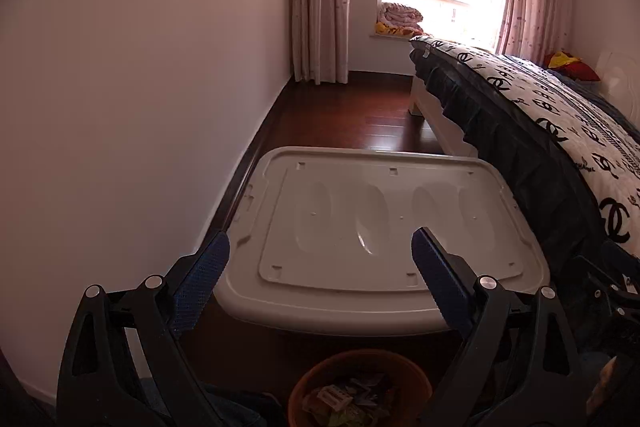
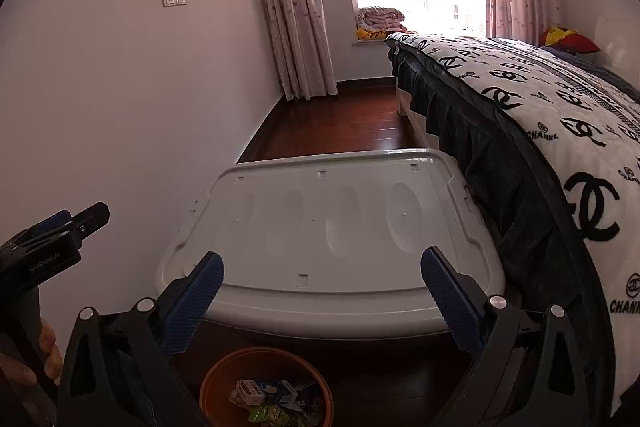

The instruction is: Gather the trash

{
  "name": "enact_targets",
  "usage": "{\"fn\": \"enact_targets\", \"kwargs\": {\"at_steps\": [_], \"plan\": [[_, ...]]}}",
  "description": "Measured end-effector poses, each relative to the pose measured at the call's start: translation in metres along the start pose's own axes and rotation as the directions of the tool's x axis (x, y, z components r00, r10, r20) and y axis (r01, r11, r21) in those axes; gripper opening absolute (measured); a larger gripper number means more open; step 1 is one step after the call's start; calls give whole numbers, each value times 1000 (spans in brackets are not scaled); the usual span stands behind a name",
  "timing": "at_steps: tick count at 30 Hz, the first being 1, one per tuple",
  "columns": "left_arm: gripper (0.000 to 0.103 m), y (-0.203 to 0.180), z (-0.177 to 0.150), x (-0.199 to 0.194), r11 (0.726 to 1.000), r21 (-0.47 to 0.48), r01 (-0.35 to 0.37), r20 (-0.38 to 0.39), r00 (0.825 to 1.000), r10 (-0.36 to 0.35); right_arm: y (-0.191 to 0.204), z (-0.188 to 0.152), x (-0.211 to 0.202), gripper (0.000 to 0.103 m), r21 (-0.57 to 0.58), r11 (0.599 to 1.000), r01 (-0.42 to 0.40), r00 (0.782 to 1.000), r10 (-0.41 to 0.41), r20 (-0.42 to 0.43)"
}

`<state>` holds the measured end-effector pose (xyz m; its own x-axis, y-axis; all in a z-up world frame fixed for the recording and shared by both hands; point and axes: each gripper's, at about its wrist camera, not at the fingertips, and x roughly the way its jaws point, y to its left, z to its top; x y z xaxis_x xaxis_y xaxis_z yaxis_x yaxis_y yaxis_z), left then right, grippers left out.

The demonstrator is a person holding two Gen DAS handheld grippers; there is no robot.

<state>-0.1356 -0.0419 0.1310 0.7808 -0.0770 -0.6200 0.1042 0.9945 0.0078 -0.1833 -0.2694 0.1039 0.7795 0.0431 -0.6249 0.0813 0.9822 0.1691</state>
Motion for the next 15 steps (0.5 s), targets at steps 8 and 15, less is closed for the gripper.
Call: {"fn": "enact_targets", "kwargs": {"at_steps": [8, 15], "plan": [[90, -3, -1, -2, 1000, 17, 10, 9, 1000, -10, 1, -3, 2, 97, -1, 1000, 1, 1000, -1, 0], [90, -6, -2, -3, 999, 37, 9, 16, 1000, -10, 1, -3, 3, 97, -2, 1000, 0, 1000, 0, -3]]}}
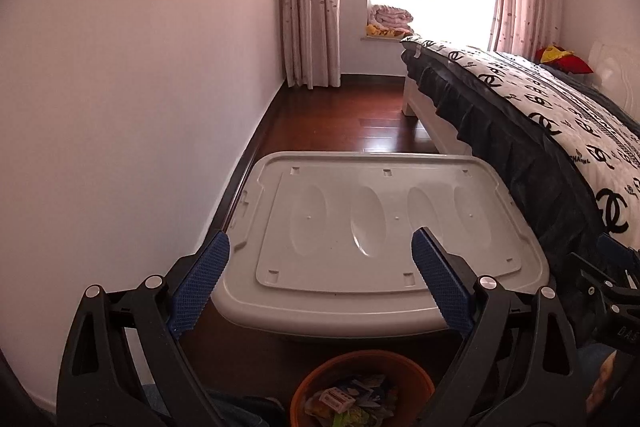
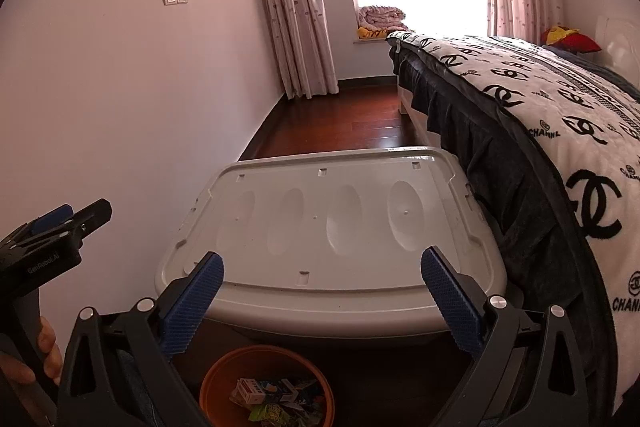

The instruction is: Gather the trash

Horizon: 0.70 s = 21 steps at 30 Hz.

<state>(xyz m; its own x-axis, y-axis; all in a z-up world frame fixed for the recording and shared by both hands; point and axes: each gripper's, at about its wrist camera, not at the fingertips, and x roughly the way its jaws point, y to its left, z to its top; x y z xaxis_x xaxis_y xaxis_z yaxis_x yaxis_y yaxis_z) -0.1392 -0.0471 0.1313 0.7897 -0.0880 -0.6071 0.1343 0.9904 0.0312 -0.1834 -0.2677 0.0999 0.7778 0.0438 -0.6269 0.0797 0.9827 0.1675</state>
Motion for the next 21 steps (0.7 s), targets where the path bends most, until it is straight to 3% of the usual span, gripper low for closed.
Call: {"fn": "enact_targets", "kwargs": {"at_steps": [21], "plan": [[91, 2, 3, 6, 999, -14, -29, -17, 999, 29, 0, -1, 1, 97, 3, 1000, -1, 1000, 1, 1]]}}
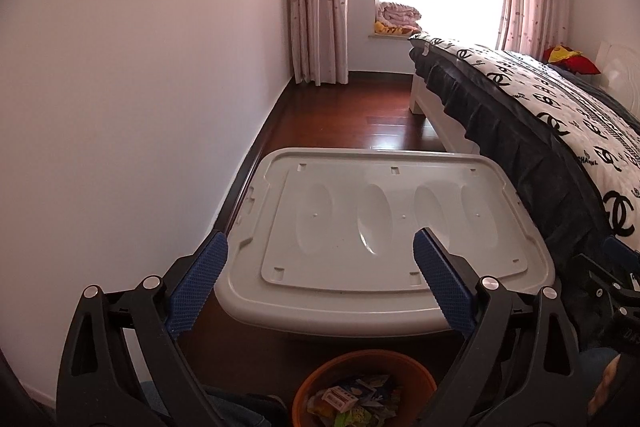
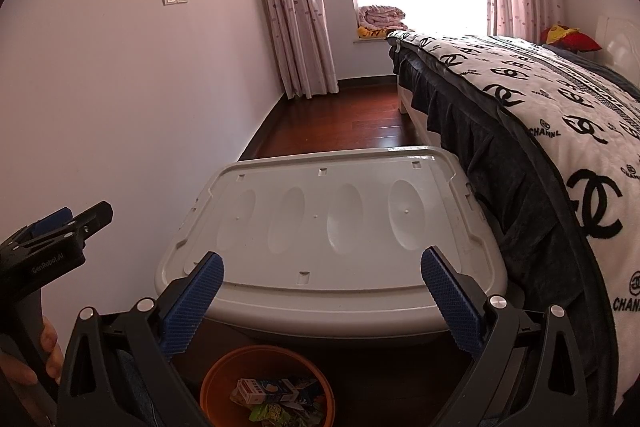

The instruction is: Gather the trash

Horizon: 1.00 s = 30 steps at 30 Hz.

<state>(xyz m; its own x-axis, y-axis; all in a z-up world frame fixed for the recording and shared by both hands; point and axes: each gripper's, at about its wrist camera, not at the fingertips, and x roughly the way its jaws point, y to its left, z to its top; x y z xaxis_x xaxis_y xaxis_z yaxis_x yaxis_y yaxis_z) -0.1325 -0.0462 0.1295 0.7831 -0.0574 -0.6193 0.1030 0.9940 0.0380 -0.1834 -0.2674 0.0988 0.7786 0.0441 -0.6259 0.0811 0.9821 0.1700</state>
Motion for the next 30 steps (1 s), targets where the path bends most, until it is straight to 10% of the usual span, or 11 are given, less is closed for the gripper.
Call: {"fn": "enact_targets", "kwargs": {"at_steps": [30], "plan": [[92, 1, 0, -2, 1000, -13, 11, 7, 1000, -11, 0, 0, 1, 97, -1, 1000, 1, 1000, -1, -1]]}}
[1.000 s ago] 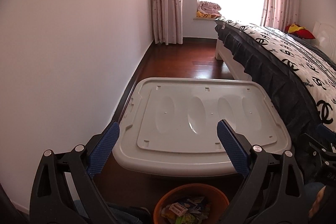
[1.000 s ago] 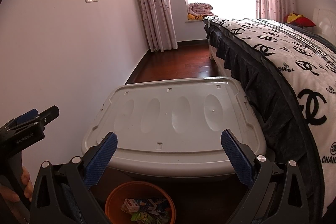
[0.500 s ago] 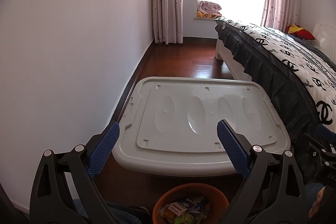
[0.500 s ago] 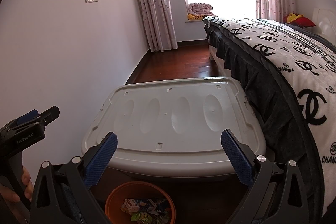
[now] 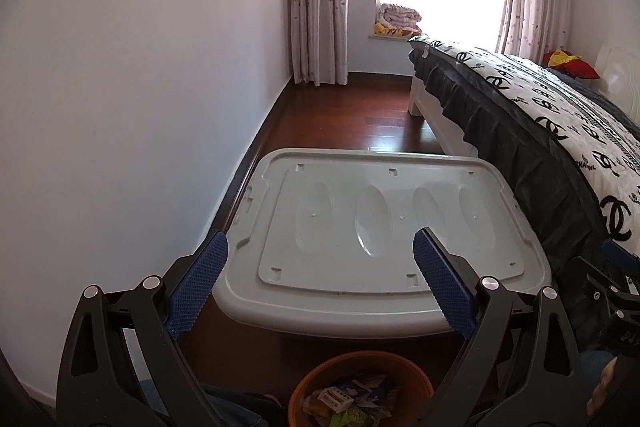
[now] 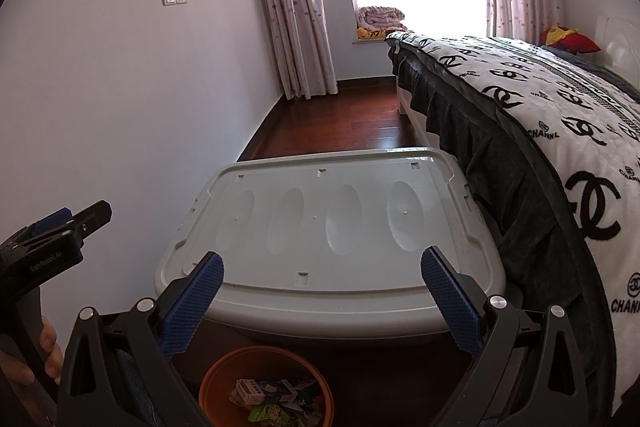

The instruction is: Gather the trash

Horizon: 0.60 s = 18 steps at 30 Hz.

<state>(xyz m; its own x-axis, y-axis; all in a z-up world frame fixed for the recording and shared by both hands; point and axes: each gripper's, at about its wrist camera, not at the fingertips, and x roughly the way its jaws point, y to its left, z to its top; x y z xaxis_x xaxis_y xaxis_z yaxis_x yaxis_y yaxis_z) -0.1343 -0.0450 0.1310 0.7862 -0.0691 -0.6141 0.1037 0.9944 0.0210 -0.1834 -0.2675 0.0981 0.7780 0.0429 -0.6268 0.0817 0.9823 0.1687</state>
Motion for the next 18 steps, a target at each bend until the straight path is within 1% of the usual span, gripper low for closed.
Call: {"fn": "enact_targets", "kwargs": {"at_steps": [3, 8, 11, 18], "plan": [[92, -1, 0, -2, 1000, 11, 2, 12, 1000, -2, 0, 0, 0, 97, -1, 1000, 0, 1000, 0, 0], [93, -4, -1, 1, 999, 14, 46, -1, 999, -46, 0, 0, 0, 97, -1, 1000, 1, 1000, -1, 1], [93, -8, -2, -1, 999, 38, 18, 32, 999, -19, -1, 1, 0, 97, 0, 1000, 5, 1000, -5, 1], [93, -11, -1, -3, 999, 40, 11, 39, 999, -13, -1, 1, 0, 97, -1, 1000, 4, 1000, -4, 1]]}}
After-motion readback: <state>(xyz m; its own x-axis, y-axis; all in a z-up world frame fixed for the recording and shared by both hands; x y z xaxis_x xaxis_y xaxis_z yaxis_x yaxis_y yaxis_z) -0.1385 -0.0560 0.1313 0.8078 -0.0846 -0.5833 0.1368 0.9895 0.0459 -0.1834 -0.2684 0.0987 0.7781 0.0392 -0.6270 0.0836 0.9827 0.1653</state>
